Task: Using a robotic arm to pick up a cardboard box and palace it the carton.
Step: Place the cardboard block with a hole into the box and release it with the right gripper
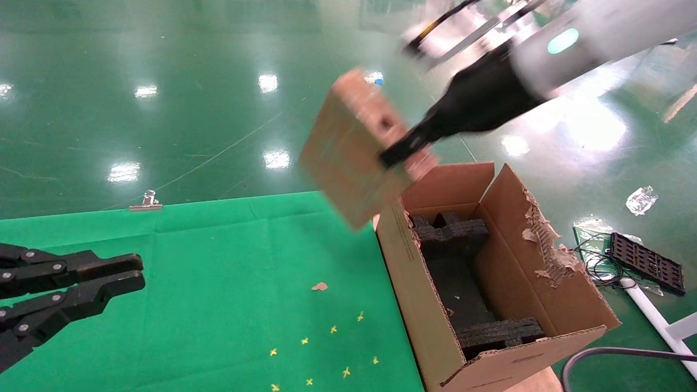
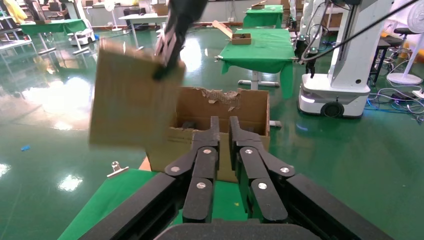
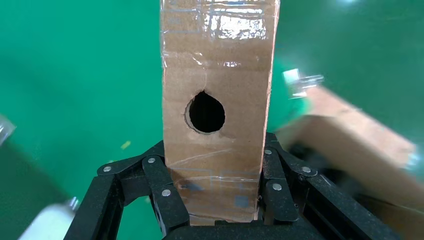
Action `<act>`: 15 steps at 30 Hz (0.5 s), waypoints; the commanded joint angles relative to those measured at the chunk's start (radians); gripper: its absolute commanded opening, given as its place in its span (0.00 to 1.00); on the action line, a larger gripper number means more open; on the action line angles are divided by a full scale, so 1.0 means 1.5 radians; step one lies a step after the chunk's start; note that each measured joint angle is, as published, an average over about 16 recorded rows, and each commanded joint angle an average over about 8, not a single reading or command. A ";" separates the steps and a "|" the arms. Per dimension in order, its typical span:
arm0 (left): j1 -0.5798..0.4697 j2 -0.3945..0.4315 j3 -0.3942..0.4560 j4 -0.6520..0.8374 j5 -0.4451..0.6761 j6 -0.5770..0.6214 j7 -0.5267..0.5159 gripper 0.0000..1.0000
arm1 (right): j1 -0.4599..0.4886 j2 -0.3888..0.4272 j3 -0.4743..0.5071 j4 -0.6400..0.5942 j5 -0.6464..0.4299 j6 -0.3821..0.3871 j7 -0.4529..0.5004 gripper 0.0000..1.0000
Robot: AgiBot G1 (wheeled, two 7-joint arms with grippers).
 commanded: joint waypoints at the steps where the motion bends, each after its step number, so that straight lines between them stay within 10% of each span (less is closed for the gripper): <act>1: 0.000 0.000 0.000 0.000 0.000 0.000 0.000 0.00 | 0.025 0.023 0.011 -0.026 0.000 0.004 -0.019 0.00; 12: 0.000 0.000 0.001 0.000 0.000 0.000 0.000 0.00 | 0.041 0.077 -0.025 -0.173 -0.070 -0.024 -0.042 0.00; 15: 0.000 0.000 0.001 0.000 0.000 0.000 0.000 0.17 | 0.020 0.086 -0.033 -0.211 -0.072 -0.033 -0.034 0.00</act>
